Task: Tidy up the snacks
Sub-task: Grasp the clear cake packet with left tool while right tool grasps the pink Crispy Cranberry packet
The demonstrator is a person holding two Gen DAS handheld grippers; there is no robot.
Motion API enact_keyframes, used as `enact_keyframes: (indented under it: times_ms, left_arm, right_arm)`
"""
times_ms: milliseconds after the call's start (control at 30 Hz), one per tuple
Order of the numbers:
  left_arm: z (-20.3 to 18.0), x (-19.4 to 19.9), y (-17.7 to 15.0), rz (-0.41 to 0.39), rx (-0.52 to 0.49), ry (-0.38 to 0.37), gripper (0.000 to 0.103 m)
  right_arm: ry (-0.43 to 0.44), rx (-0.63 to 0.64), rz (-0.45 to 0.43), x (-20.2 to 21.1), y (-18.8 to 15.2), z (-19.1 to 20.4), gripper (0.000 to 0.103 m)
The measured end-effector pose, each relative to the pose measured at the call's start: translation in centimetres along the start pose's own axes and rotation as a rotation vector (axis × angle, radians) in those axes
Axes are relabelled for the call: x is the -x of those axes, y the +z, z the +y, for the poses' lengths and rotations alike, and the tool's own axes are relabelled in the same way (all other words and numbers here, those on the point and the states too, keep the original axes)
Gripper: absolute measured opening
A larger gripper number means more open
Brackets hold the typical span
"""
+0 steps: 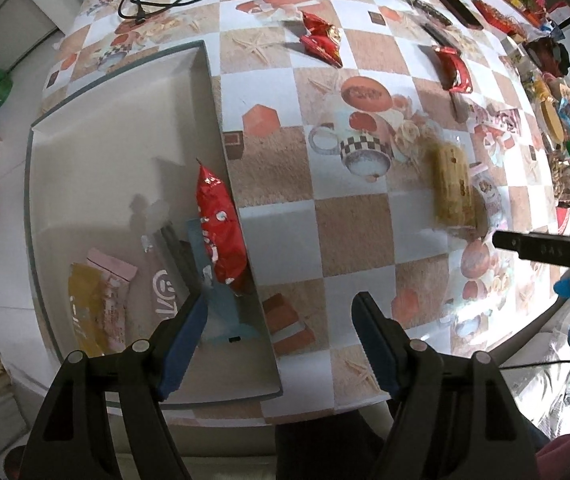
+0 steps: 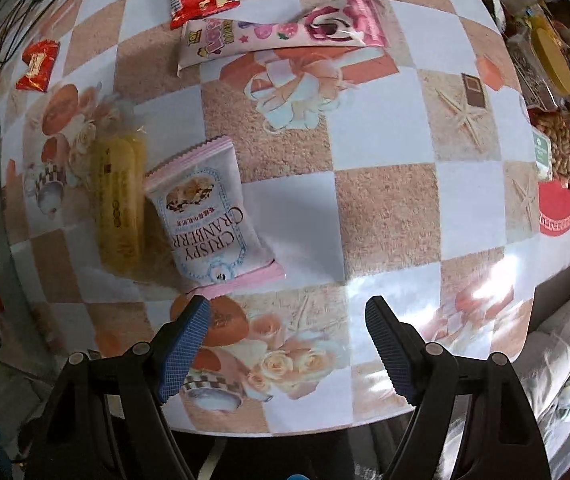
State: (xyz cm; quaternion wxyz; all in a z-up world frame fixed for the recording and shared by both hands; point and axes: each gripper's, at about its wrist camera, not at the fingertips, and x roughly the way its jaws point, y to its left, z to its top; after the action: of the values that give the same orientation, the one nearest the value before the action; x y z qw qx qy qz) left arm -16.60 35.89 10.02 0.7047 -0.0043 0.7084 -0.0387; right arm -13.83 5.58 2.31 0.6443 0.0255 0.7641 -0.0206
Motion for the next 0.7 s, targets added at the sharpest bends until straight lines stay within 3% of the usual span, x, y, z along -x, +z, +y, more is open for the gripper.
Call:
enact_keyframes:
  times_ms: [367, 600, 700]
  left_arm:
    - [-3.3, -0.8, 0.8, 0.030, -0.053, 0.025, 0.078]
    - [-5.7, -1.5, 2.0, 0.045, -0.093, 0.021, 0.078]
    - [-7.3, -2.0, 3.1, 0.055, -0.102, 0.013, 0.078]
  right_arm:
    - [-0.002, 0.093, -0.006, -1.3, 2.4, 1.2, 0.081]
    - [0.013, 0.055, -0.015, -1.1, 4.8, 0.2, 0.081]
    - [0.021, -0.001, -0.003, -1.4, 5.3, -2.0, 0.098]
